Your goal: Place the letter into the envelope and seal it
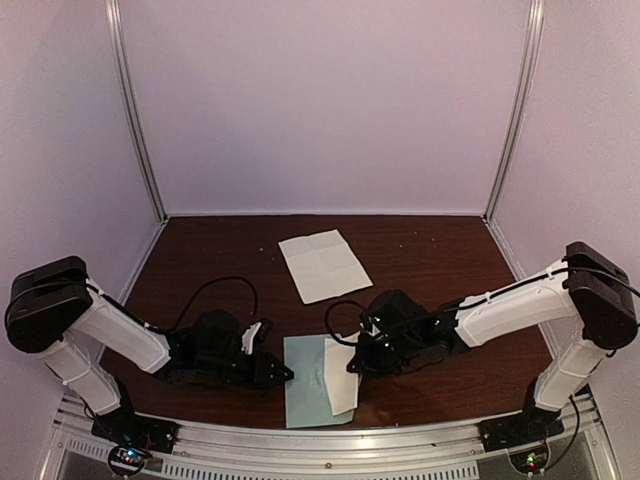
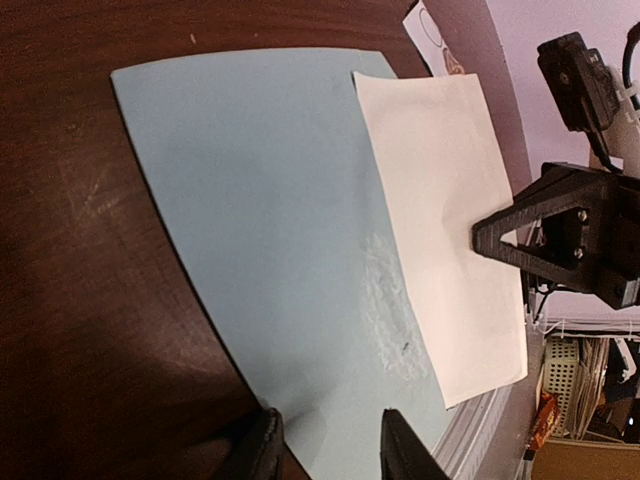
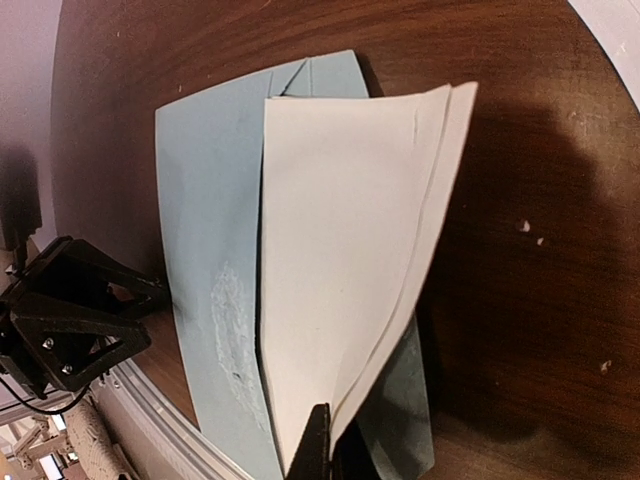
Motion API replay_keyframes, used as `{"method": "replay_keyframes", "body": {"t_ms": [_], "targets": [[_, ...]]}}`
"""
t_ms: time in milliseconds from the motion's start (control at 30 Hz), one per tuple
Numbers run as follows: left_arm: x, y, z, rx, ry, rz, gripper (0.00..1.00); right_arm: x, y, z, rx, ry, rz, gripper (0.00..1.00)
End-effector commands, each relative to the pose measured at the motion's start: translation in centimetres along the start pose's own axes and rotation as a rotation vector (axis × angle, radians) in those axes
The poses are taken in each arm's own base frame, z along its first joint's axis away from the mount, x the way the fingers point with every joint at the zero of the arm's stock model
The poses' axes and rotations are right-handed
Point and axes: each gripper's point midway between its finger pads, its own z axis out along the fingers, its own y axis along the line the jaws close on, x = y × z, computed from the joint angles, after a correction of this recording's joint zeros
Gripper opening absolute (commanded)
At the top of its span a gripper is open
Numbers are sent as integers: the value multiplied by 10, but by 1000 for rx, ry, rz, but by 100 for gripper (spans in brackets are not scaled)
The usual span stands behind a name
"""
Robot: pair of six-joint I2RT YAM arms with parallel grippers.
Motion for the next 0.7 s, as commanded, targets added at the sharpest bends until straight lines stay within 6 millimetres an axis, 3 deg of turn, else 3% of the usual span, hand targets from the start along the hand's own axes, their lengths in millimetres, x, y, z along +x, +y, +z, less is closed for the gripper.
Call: {"method": "replay_keyframes", "body": {"t_ms": [0,667], "targets": [[-8,-10,3,37,-16,14,35,-3,17,2,-48,7,-15,0],[-10,-14,6,54,-16,15,35,2,42,15,-129,43,-65,0]]}}
